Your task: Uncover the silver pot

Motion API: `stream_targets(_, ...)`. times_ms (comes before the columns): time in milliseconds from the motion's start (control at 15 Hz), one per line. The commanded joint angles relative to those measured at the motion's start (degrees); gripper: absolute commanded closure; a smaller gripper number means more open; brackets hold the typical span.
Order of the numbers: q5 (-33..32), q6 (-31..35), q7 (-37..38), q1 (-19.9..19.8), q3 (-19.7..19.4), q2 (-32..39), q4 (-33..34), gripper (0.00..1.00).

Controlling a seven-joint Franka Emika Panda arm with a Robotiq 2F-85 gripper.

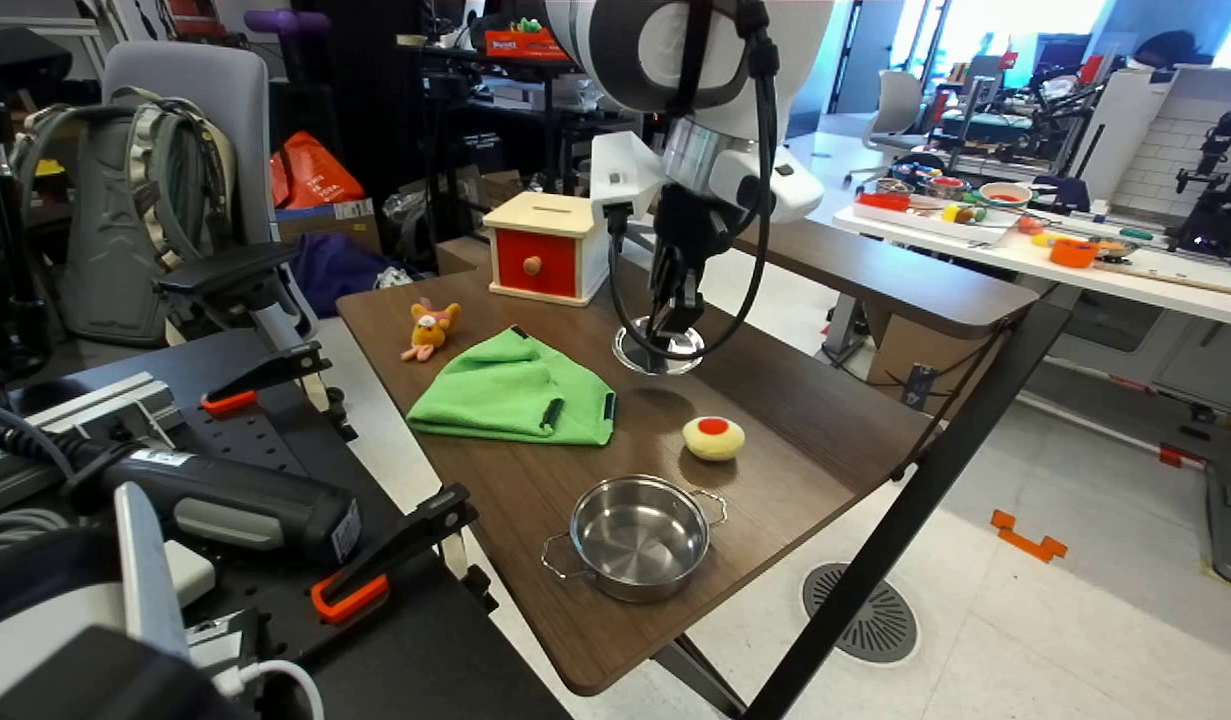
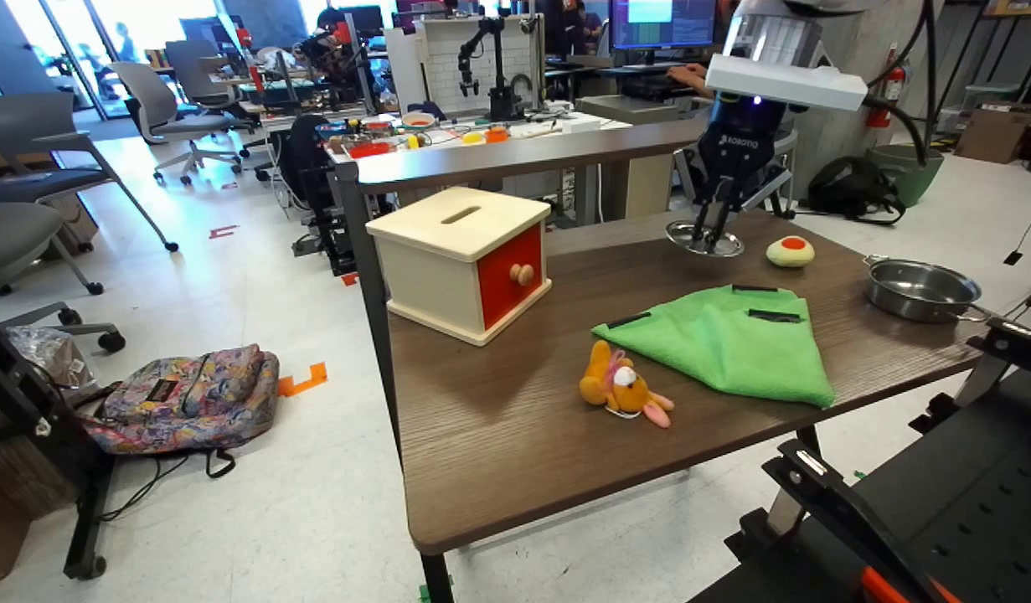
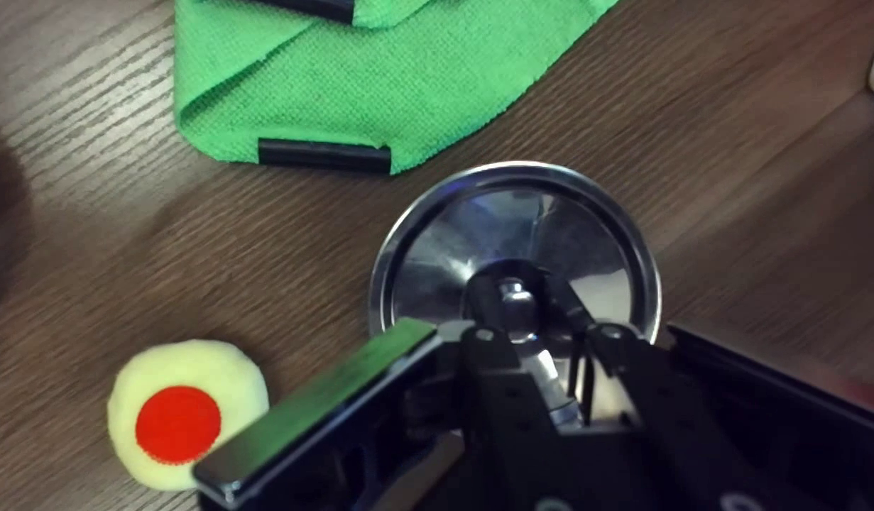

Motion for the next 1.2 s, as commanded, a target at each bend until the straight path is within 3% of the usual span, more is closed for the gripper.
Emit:
stream_targets(0,-1.27,-2.56,3.59,0.7,-0.81,4.51,6.5,0.95)
stream_targets(400,-0.85,-5.96,6.5,0.25,-0.71,8.8,12.35,0.95)
stream_targets(1000,-2.44,-6.36,9.23,1.39,-2.36,11.39,14.97,0.95)
stream_targets(1067,-2.63,-6.59,9.56,1.42,-2.43,11.42,15.06,0.55)
stream_targets(1133,-2.82,-6.61,9.76,1.44,-2.46,11.36,15.04,0.54)
